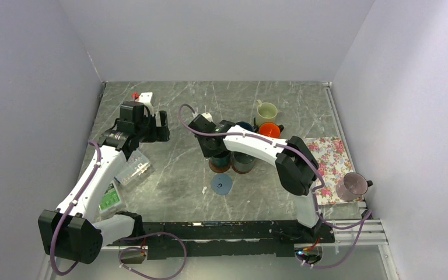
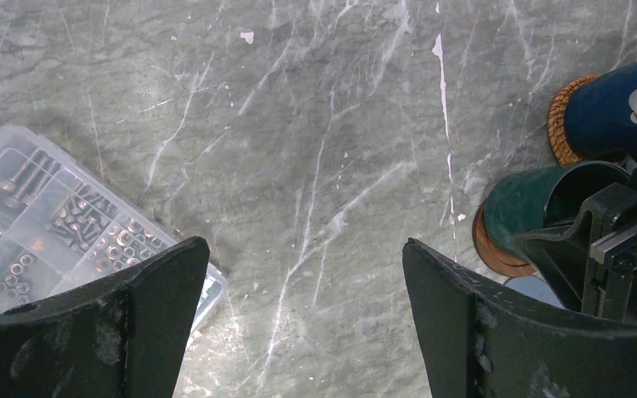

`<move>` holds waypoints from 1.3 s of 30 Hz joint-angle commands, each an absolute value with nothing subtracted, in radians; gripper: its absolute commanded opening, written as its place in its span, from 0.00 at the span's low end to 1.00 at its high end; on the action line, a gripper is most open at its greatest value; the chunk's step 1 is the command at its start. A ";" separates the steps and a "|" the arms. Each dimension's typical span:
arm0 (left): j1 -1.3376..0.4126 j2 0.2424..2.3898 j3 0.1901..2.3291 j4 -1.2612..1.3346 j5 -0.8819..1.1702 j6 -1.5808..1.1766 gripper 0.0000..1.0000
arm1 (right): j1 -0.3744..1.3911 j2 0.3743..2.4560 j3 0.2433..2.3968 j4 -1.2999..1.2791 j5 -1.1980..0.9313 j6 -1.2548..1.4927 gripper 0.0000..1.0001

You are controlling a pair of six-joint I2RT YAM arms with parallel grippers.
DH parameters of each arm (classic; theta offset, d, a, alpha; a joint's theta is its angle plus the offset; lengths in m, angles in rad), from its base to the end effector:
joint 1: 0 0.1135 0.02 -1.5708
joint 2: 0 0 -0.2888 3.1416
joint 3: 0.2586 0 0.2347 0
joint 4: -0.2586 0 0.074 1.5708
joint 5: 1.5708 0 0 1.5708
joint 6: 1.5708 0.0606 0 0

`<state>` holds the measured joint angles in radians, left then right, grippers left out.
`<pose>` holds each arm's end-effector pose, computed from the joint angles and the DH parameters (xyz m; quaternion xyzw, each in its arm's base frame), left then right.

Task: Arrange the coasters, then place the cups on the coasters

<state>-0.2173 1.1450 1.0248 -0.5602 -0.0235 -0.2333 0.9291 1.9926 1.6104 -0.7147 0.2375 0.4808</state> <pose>0.2325 -0.0499 0.3242 -0.0123 0.9024 -0.0859 0.4221 0.2699 0.3374 0.2298 -0.1874 0.9472 0.0633 0.2522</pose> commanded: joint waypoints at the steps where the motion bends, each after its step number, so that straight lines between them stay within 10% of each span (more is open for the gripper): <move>1: -0.215 1.118 1.025 -0.525 -0.009 -0.243 0.94 | 0.945 1.965 1.604 -0.727 0.279 0.515 0.00; 39: -0.215 1.115 1.025 -0.523 -0.009 -0.245 0.94 | 0.975 1.928 1.595 -0.752 0.304 0.556 0.00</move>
